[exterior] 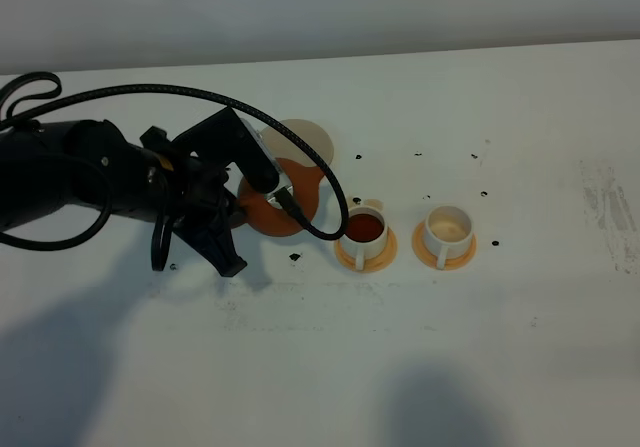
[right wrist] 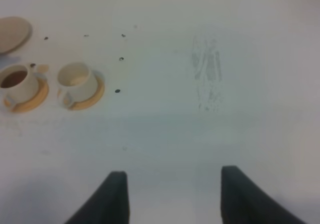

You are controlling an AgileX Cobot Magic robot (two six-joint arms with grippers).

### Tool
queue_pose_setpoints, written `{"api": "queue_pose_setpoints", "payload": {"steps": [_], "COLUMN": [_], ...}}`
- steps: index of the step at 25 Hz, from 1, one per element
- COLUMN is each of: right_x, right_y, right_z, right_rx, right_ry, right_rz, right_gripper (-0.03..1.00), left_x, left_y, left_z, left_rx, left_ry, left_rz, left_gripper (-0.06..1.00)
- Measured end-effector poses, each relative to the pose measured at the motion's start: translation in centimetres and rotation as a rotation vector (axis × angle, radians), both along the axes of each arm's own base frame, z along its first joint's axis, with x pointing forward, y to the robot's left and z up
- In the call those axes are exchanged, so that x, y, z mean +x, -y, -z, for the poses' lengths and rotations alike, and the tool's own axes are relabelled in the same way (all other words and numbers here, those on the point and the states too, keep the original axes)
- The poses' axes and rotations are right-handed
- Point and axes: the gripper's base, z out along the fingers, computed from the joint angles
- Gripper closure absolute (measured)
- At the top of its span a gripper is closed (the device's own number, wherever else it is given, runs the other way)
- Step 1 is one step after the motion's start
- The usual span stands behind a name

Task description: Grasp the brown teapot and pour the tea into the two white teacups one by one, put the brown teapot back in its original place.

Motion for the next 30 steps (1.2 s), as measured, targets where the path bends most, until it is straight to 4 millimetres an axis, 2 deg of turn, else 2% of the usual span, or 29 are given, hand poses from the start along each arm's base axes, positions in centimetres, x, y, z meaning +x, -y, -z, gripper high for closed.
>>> {"api": "queue_pose_setpoints", "payload": {"steps": [4,8,13,20,30], "right_x": [0.0,0.0,0.0,0.0,0.0], "right_y": [0.0,0.0,0.0,0.0,0.0], "right_z": [0.0,0.0,0.0,0.0,0.0], "right_rx": [0.0,0.0,0.0,0.0,0.0], "right_ry": [0.0,0.0,0.0,0.0,0.0], "right_rz": [0.0,0.0,0.0,0.0,0.0], "right_gripper": [0.54,0.54,0.54,0.54,0.54], "left_x": [1.3,3.0,4.9,5.7,6.0], "left_y": [0.7,2.2,4.4,7.2,7.9], "left_z": [-1.2,-2.4,-2.7,-1.5,-1.4], "left_rx": [0.016,0.027,0.073,0.167,0.273], "left_ry": [0.046,0.099,0.147,0.194,0.311], "left_rz": [0.045,0.093,0.179,0.359,0.518], "left_gripper": [0.86,0.86,0.86,0.86,0.86]}}
